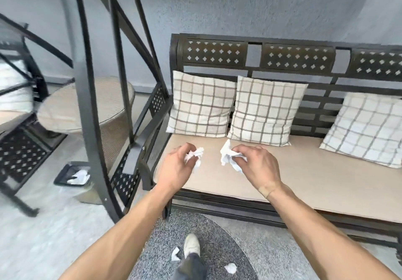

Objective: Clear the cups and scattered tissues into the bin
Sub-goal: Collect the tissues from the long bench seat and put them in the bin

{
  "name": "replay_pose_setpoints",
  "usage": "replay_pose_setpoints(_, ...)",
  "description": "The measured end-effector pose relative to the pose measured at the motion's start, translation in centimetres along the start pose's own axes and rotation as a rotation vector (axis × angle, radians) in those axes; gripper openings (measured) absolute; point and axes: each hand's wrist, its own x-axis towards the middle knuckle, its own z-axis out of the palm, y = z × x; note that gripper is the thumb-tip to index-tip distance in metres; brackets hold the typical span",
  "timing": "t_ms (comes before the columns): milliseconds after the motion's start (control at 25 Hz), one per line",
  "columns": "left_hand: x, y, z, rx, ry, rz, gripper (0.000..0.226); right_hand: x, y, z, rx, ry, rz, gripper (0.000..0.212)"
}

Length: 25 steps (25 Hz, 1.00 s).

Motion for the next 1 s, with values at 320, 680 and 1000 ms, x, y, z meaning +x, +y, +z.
replay_pose_setpoints(320, -10.2, -4.2, -10.7, 0.120, 0.149, -0.170, 0.013, -2.6, -12.6, 2.4, 0.121, -0.069, -0.230, 0.014)
replay_pose_setpoints(680, -20.9, -14.0, -24.4, 0.175, 0.361, -0.395, 0.012, -4.0, -31.1, 8.4, 0.178, -0.190, -0.507, 0.013)
replay_pose_setpoints(1000, -30.1, -26.9, -38.5, 0.344, 0.501, -0.496, 0.012, -5.5, -51.6, 15.4, 0.164, -0.202, -0.705, 0.013)
